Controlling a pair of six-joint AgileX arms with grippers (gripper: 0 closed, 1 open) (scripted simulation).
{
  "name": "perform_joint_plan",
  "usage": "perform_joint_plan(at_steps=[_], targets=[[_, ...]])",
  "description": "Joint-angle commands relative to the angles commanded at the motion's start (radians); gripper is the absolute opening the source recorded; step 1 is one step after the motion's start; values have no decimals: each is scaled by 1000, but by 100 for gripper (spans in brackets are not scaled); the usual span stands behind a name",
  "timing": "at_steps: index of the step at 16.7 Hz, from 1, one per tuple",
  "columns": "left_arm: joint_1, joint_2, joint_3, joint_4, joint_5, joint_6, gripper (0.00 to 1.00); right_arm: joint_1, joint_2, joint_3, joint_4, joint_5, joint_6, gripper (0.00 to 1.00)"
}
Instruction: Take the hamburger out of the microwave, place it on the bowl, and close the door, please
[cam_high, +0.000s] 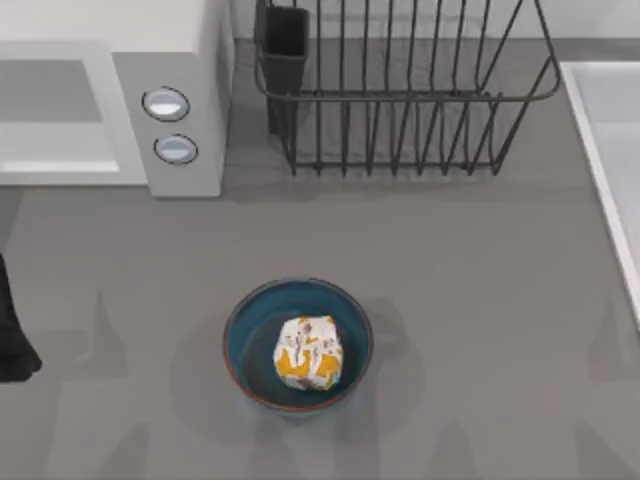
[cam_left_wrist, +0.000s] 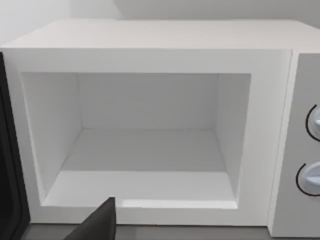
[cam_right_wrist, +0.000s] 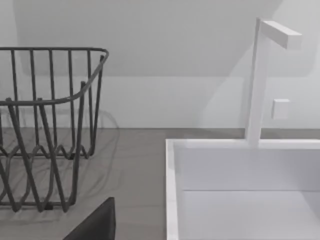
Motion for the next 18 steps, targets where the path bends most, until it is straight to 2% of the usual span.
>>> perform_joint_plan(at_steps=[3, 16, 18], targets=[[0, 0, 0, 0, 0, 0, 100, 0, 0, 0, 0, 0, 0, 100], [0, 0, 0, 0, 0, 0, 2, 0, 0, 0, 0, 0, 0, 100], [0, 0, 0, 0, 0, 0, 0, 0, 0, 0, 0, 0, 0, 100]])
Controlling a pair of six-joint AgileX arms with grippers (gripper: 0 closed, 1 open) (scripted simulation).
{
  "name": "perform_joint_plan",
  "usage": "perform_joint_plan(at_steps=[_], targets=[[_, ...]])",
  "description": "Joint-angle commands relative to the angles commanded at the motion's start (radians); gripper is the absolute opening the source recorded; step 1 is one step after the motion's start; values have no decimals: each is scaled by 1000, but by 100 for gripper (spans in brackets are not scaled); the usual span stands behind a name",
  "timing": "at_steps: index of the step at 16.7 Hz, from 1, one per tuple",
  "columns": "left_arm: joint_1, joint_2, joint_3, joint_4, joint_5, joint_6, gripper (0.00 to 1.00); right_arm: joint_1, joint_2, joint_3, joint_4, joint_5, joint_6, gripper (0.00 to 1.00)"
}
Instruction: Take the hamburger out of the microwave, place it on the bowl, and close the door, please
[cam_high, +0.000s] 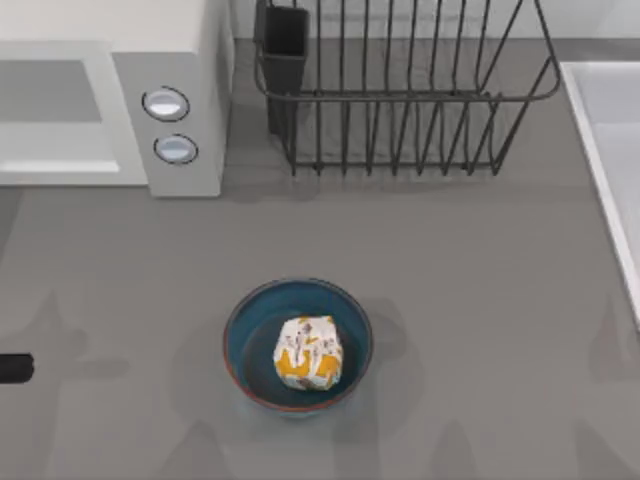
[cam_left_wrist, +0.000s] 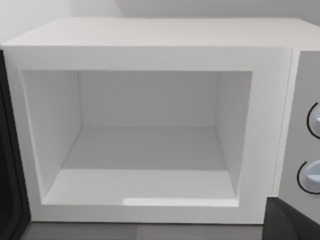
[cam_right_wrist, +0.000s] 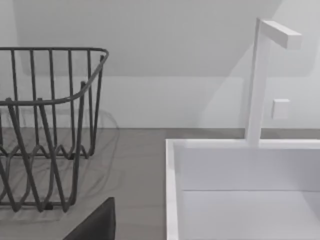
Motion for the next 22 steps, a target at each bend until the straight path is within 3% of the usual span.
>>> perform_joint_plan(at_steps=[8, 16, 22], targets=[[-4, 4, 3, 3, -3, 0, 0, 0, 0, 0, 0, 0, 0, 100], [-198, 207, 105, 102, -198, 3, 0, 0, 0, 0, 0, 0, 0, 100], [-182, 223, 109, 115, -182, 3, 0, 0, 0, 0, 0, 0, 0, 100]])
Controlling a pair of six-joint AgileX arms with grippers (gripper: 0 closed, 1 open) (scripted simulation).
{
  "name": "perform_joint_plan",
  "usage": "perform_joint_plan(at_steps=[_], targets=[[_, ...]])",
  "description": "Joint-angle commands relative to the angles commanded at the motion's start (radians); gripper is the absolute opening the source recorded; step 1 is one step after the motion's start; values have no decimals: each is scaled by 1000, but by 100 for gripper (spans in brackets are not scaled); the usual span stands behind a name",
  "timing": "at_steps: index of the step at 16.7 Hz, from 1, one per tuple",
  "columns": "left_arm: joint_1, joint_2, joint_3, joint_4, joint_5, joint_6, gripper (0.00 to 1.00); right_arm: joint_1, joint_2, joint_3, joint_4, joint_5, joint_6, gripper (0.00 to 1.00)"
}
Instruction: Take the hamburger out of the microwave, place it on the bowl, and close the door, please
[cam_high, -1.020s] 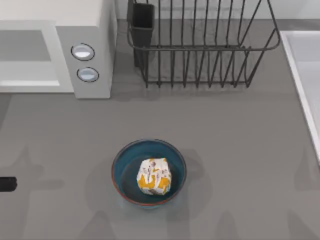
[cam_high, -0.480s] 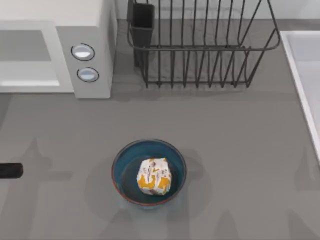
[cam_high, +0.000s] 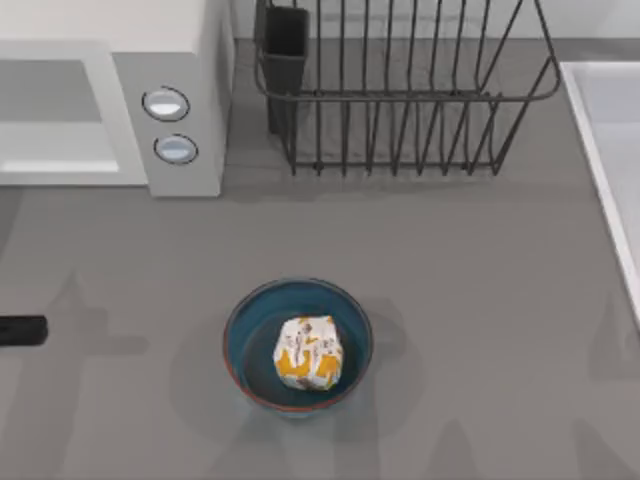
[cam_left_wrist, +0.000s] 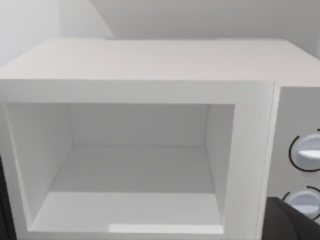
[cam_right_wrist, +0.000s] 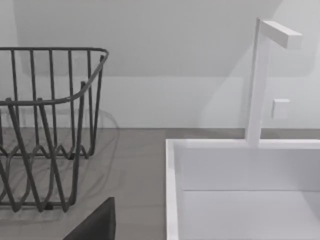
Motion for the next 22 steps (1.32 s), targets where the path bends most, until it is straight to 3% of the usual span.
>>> perform_joint_plan(at_steps=[8, 15, 19, 22], targets=[[279, 185, 41, 141, 280, 3, 0, 0, 0, 0, 0, 0, 0, 100], [307, 203, 51, 147, 308, 5, 0, 0, 0, 0, 0, 0, 0, 100], [439, 271, 120, 144, 440, 6, 0, 0, 0, 0, 0, 0, 0, 100], [476, 289, 143, 138, 478, 7, 0, 0, 0, 0, 0, 0, 0, 100]])
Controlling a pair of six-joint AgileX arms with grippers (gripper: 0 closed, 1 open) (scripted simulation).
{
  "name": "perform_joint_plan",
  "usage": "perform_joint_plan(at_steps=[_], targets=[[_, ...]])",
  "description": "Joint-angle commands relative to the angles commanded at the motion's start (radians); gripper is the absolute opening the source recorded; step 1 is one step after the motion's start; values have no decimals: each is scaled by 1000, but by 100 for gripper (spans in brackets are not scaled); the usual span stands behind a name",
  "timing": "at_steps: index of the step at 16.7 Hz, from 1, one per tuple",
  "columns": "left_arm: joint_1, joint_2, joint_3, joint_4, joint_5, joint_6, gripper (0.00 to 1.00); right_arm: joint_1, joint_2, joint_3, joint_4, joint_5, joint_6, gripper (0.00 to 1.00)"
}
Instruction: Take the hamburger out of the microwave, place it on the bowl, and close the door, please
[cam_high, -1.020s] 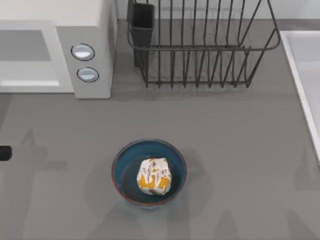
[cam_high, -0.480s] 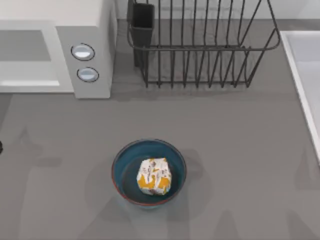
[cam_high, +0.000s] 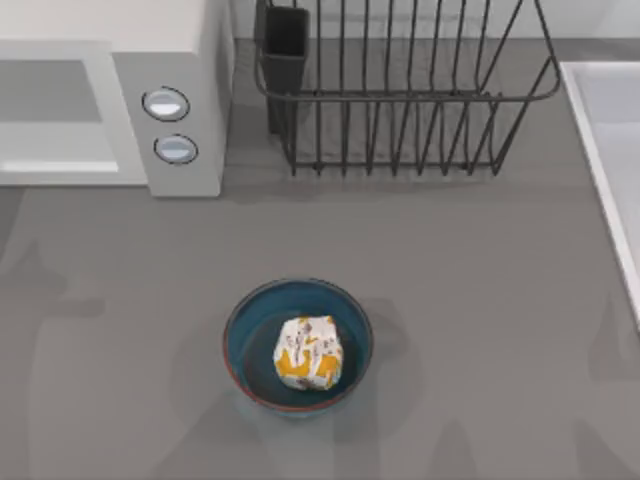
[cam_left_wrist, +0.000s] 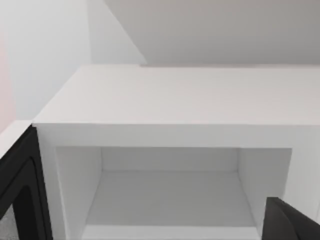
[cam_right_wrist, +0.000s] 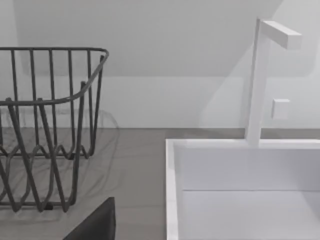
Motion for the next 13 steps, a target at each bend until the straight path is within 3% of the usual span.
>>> perform_joint_plan(at_steps=[6, 13], targets=[[31, 29, 31, -28, 23, 35, 0, 0, 0, 0, 0, 0, 0, 100], [360, 451, 443, -337, 236, 401, 0, 0, 0, 0, 0, 0, 0, 100]])
